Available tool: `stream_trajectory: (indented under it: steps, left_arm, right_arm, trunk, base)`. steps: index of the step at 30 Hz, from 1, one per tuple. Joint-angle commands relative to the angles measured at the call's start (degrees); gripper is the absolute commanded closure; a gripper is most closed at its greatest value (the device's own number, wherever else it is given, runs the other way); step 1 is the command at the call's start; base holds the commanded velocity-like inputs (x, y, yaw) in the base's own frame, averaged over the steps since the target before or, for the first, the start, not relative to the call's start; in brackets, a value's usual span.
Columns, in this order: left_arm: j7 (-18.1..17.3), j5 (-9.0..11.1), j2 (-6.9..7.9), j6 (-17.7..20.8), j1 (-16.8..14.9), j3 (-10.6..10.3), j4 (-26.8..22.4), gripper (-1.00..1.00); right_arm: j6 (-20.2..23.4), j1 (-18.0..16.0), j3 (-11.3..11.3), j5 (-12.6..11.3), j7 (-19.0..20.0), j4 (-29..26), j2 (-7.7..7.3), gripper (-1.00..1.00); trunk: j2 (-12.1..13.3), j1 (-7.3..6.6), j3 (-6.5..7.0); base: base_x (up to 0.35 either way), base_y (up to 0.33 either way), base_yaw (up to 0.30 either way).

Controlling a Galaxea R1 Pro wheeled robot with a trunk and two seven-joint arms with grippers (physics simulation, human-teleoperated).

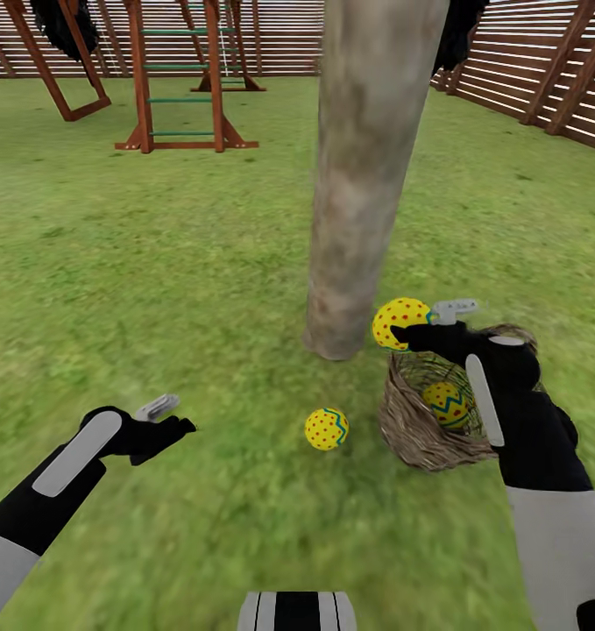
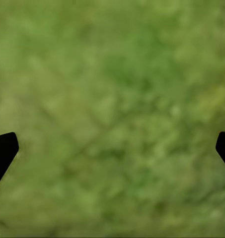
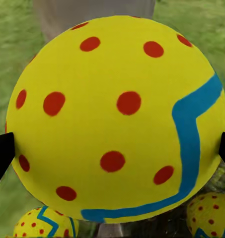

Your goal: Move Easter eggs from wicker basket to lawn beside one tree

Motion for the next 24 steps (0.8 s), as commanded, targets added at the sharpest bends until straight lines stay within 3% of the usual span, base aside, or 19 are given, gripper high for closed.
stream_trajectory:
  steps: [1,3,7,9,11,13,15,16,18,21,24]
  left_arm:
    - [0.41,0.41,0.05,-0.04,-0.05,-0.10,0.00,-1.00]
    - [0.41,0.41,0.12,-0.04,-0.05,-0.10,0.03,-1.00]
    - [0.03,0.48,0.33,0.10,-0.05,-0.14,-1.85,-1.00]
    - [-3.42,0.45,0.45,0.09,0.04,-0.11,-2.38,-1.00]
    - [-12.44,-0.01,0.98,0.00,1.23,-0.10,-1.63,-1.00]
    - [-20.77,-2.46,1.82,-0.14,2.51,-0.10,-1.20,-1.00]
    - [-26.94,-4.27,2.04,-1.21,3.06,-0.10,0.05,-1.00]
    - [-33.38,-4.92,2.10,-2.90,4.18,-0.10,1.34,-1.00]
    - [-41.65,-6.55,2.19,-5.49,5.63,-0.10,2.78,-1.00]
    - [-45.88,-9.28,2.06,-7.01,6.24,-0.20,6.04,-1.00]
    - [-50.04,-10.02,1.92,-7.36,6.35,-1.27,7.02,-1.00]
  right_arm:
    - [0.39,0.12,0.09,-0.34,-0.33,-0.32,0.29,1.00]
    - [0.45,0.66,0.17,-0.44,-0.34,-0.38,0.96,1.00]
    - [0.31,2.20,1.49,-0.41,-0.35,0.07,4.46,1.00]
    - [0.15,3.01,3.32,-0.35,-0.38,1.08,6.24,1.00]
    - [0.03,3.97,5.65,-0.32,-0.43,2.23,7.81,1.00]
    - [-0.05,4.33,6.50,-0.40,-0.30,4.47,8.89,1.00]
    - [-0.99,4.42,6.71,-0.49,-0.22,8.42,9.58,1.00]
    - [-4.73,4.44,6.80,-0.50,-0.21,13.08,9.87,1.00]
    - [-11.17,4.45,6.87,-0.71,-0.21,18.70,10.09,1.00]
    - [-15.64,4.46,6.78,-0.80,-0.15,21.91,11.20,1.00]
    - [-19.97,4.51,6.80,-0.63,-0.12,27.45,11.81,1.00]
  trunk:
    - [-0.02,-0.01,-0.05]
    - [-0.02,-0.01,-0.05]
    - [-0.02,-0.01,-0.05]
    - [-0.02,-0.01,-0.05]
    - [-0.02,-0.01,-0.05]
    - [-0.02,-0.01,-0.05]
    - [-0.02,-0.01,-0.05]
    - [-0.02,-0.01,-0.05]
    - [-0.02,-0.01,-0.05]
    - [-0.02,-0.01,-0.05]
    - [-0.02,-0.01,-0.05]
  base:
    - [0.000,0.315,0.000]
    - [0.000,0.323,0.000]
    - [0.000,0.327,0.000]
    - [0.000,0.328,0.000]
    - [0.000,0.317,0.000]
    - [0.000,0.292,0.000]
    - [0.000,0.226,0.000]
    - [0.000,0.139,0.000]
    - [0.000,0.110,0.000]
    - [0.061,0.182,0.000]
    - [0.242,0.161,0.000]
